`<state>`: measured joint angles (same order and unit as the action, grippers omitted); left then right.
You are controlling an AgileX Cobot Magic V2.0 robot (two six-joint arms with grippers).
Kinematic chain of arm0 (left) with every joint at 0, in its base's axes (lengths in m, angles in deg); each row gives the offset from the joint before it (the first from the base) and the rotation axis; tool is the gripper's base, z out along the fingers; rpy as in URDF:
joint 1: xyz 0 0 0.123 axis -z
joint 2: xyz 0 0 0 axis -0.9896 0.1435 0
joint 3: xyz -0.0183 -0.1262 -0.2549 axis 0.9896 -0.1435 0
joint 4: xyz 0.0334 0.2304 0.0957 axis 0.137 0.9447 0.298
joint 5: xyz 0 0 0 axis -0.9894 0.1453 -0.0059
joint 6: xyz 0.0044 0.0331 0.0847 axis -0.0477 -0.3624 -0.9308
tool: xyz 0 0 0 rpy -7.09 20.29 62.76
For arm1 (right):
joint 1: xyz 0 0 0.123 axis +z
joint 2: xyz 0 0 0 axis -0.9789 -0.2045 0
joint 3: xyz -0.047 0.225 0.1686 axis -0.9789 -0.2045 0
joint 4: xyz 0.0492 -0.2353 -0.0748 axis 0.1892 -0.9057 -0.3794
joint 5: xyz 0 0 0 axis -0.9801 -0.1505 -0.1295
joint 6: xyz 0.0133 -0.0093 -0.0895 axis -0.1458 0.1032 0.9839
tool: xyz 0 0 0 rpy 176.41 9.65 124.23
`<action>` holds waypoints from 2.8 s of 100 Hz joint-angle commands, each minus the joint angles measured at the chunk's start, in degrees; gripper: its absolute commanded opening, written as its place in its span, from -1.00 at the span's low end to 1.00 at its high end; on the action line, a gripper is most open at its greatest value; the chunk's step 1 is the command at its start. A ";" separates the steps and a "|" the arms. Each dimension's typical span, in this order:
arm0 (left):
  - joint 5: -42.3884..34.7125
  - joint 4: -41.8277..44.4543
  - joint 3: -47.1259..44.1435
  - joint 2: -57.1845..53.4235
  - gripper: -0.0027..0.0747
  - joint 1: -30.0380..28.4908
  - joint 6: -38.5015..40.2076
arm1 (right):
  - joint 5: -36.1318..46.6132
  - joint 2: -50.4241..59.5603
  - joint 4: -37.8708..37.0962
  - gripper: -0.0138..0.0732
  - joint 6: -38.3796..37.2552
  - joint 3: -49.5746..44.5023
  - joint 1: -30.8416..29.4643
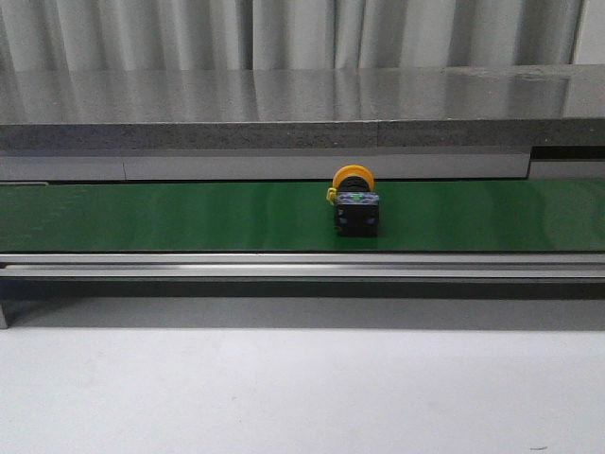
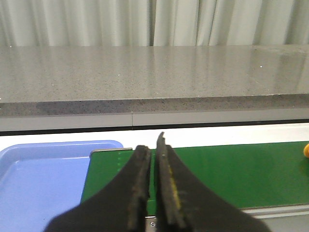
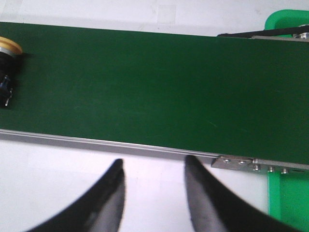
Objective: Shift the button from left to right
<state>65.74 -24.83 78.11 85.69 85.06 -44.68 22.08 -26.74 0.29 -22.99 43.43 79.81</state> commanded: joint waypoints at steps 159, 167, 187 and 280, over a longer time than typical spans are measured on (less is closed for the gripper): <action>-4.08 -1.03 1.52 0.41 -0.92 0.46 -0.09 | 14.83 -35.99 2.60 0.42 3.63 14.96 13.56; -4.08 -1.03 1.52 0.41 -0.92 0.46 -0.09 | 14.83 -35.99 2.60 0.05 3.63 14.96 13.56; -4.08 -1.03 1.52 0.41 -0.92 0.46 -0.09 | 13.16 -35.69 2.60 -0.36 3.63 14.98 13.56; -4.08 -1.03 1.52 0.41 -0.92 0.46 -0.09 | -3.22 -29.50 -13.63 -0.36 7.46 29.29 -17.67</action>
<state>65.74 -24.83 78.11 85.69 85.06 -44.68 14.88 -57.80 -12.26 -17.64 70.74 66.50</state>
